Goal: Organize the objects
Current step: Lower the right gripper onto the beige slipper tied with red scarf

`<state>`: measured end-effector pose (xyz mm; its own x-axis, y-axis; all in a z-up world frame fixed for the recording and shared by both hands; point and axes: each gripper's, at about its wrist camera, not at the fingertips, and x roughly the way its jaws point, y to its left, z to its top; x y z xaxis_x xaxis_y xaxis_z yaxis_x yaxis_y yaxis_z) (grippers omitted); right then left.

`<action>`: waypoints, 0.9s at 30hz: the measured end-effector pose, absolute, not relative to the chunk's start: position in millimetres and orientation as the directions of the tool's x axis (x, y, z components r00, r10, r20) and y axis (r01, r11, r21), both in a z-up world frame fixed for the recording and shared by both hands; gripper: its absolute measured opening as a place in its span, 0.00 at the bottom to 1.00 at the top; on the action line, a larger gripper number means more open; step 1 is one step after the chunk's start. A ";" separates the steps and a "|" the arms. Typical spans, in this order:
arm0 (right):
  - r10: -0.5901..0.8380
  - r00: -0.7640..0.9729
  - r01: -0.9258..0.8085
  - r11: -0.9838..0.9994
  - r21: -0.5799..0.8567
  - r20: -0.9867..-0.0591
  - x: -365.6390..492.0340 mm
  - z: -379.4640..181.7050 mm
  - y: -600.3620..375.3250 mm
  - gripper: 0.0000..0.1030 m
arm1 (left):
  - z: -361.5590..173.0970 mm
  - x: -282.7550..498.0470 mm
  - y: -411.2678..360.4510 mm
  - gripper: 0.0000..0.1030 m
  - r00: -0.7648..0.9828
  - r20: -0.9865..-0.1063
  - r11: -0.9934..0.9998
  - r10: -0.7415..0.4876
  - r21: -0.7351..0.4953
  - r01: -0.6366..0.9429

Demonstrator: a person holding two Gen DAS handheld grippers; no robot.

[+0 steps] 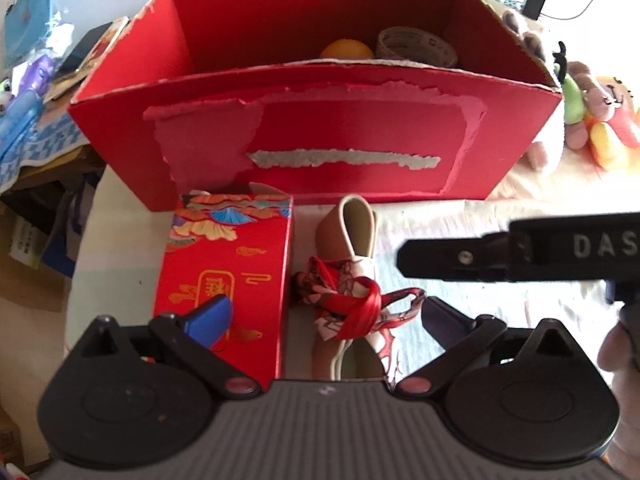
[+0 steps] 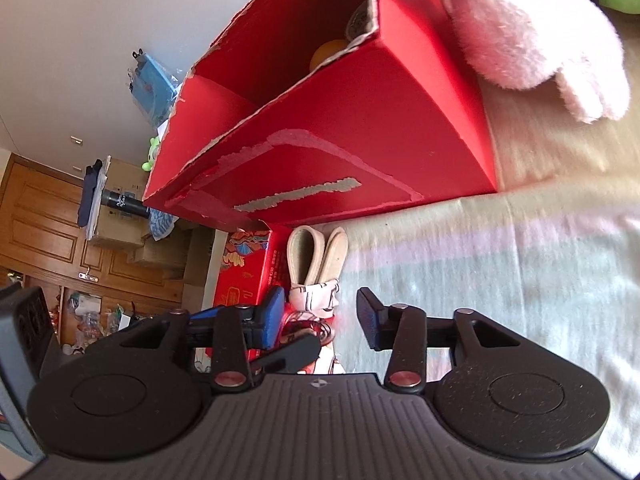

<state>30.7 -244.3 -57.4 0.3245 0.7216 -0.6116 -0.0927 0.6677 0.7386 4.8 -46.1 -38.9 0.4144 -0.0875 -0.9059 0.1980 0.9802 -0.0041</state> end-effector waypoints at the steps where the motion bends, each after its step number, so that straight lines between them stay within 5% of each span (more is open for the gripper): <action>1: 0.724 0.322 -0.100 0.667 0.738 -0.610 31.6 -57.3 -242.0 0.45 | -39.9 4.9 -46.3 0.98 0.415 -0.905 0.979 -0.094 -0.008 0.204; 19: 0.707 0.243 -0.135 0.703 0.699 -0.664 45.5 -77.6 -207.1 0.47 | -39.3 3.3 -31.5 0.94 0.407 -0.879 0.949 -0.248 -0.138 0.282; 27: 0.748 0.236 -0.098 0.654 0.750 -0.621 45.4 -83.2 -234.4 0.30 | -36.5 5.7 -47.3 0.87 0.395 -0.872 0.933 -0.290 -0.165 0.320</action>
